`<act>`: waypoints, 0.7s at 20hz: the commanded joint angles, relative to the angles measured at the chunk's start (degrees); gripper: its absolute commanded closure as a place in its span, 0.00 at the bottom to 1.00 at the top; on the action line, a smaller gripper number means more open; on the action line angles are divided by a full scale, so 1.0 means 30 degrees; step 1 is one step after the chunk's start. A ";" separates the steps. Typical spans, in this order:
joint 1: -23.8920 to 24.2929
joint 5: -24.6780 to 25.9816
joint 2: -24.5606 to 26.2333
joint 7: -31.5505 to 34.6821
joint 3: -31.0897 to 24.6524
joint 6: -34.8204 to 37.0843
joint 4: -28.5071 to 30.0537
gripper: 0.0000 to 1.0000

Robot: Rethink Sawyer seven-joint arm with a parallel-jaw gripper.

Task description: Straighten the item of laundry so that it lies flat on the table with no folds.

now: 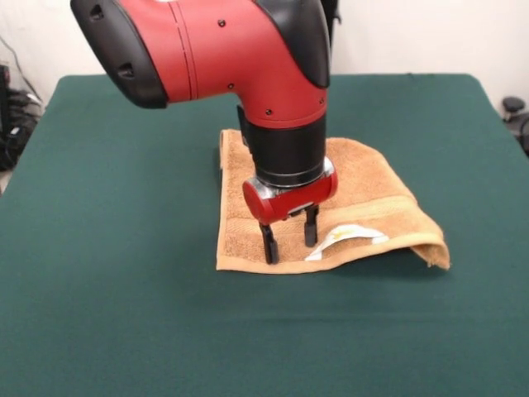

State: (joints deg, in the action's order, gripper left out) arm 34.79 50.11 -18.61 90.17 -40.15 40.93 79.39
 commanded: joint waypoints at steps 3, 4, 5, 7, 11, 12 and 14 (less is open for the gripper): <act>-0.0887 0.1423 0.3373 -0.5688 0.0298 0.0297 -0.1693 1.00; -0.0818 0.1470 0.3395 -0.5869 0.0190 0.0125 -0.1642 1.00; -0.0748 0.1516 0.3418 -0.6050 0.0082 -0.0047 -0.1592 1.00; -0.0643 0.1587 0.3324 -0.5998 -0.0054 -0.0510 -0.1389 1.00; -0.0836 0.1262 0.2840 -0.5862 0.0090 0.0159 -0.1174 1.00; -0.0841 0.1212 0.2821 -0.5911 0.0052 0.0205 -0.1153 1.00; -0.0873 0.1040 0.2766 -0.5619 0.0069 0.0312 -0.1156 1.00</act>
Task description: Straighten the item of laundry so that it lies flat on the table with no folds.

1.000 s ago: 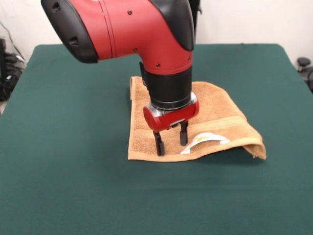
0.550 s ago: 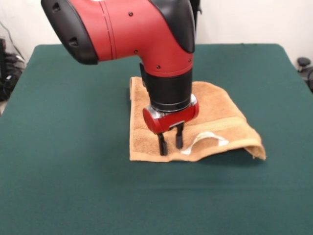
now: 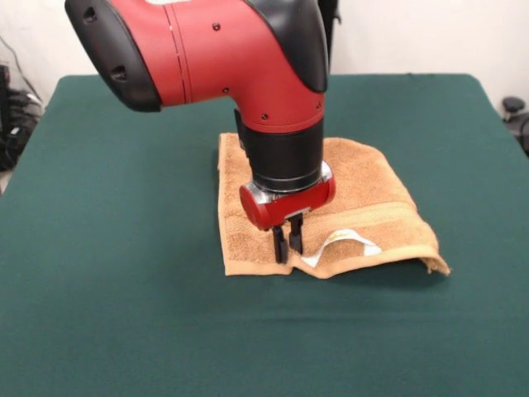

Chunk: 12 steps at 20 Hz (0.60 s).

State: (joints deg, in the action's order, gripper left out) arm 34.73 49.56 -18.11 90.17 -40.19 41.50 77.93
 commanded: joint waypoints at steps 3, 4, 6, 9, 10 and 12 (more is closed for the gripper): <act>-0.0940 0.1186 0.2460 -0.5661 0.0006 0.0210 -0.0667 1.00; -0.0979 0.1166 0.2338 -0.5608 0.0007 0.0248 -0.0653 1.00; -0.1053 0.1132 0.2022 -0.5664 -0.0113 0.0308 -0.0703 1.00; -0.1089 0.0968 0.1346 -0.5230 -0.0502 -0.0137 -0.0891 1.00; -0.1089 0.0920 0.1104 -0.5222 -0.0697 -0.0292 -0.0990 1.00; -0.1109 0.0911 0.0560 -0.5411 -0.0913 -0.0278 -0.1176 1.00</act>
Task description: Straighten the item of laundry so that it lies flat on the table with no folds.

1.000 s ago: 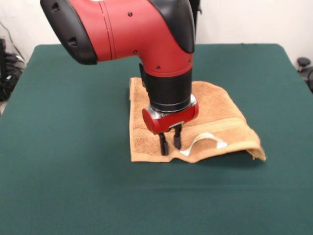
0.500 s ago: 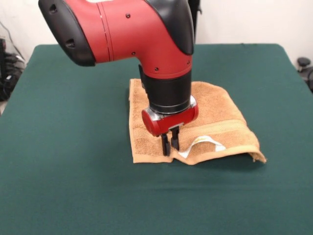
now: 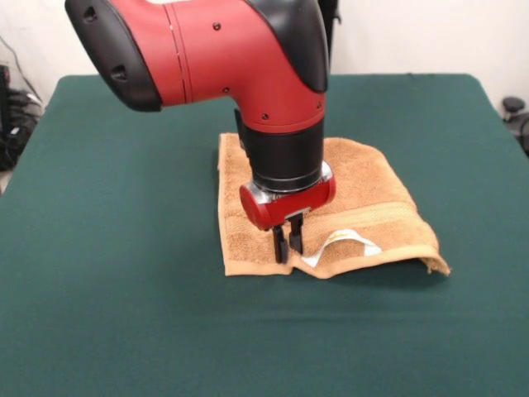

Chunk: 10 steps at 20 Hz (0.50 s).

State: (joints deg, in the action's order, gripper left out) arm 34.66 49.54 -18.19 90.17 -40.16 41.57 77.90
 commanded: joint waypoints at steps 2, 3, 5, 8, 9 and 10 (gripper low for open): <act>-0.1006 0.0986 0.0460 -0.6020 -0.1086 -0.0190 -0.1358 1.00; -0.0970 0.1013 0.0446 -0.6059 -0.1074 -0.0183 -0.1421 1.00; -0.0846 0.1015 0.0546 -0.6023 -0.1054 -0.0257 -0.1542 1.00; -0.0543 0.0941 0.0595 -0.6808 -0.1233 0.0001 -0.1719 1.00; -0.0423 0.0928 0.0624 -0.7067 -0.1287 0.0062 -0.1753 1.00; -0.0307 0.0910 0.0686 -0.7319 -0.1345 0.0114 -0.1824 1.00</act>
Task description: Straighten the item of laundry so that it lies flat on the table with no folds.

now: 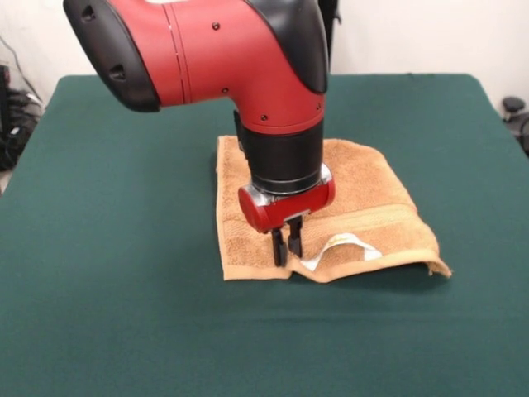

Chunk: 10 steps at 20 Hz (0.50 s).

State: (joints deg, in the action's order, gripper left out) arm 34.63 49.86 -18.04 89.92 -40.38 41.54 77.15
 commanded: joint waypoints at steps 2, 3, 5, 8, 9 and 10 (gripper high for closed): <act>-0.0069 0.0936 0.0841 -0.8062 -0.1452 0.0070 -0.1764 1.00; 0.0043 0.0930 0.0963 -0.8499 -0.1538 0.0143 -0.1897 1.00; 0.0249 0.0845 0.1190 -0.9085 -0.1670 0.0268 -0.2141 1.00; 0.0454 0.0701 0.1482 -0.9652 -0.1763 0.0447 -0.2701 1.00; 0.0497 0.0654 0.1521 -0.9887 -0.1810 0.0537 -0.2885 1.00; 0.0559 0.0570 0.1576 -1.0036 -0.1808 0.0659 -0.3055 1.00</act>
State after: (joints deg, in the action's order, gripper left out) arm 35.89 49.82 -16.28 82.06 -42.44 41.55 74.84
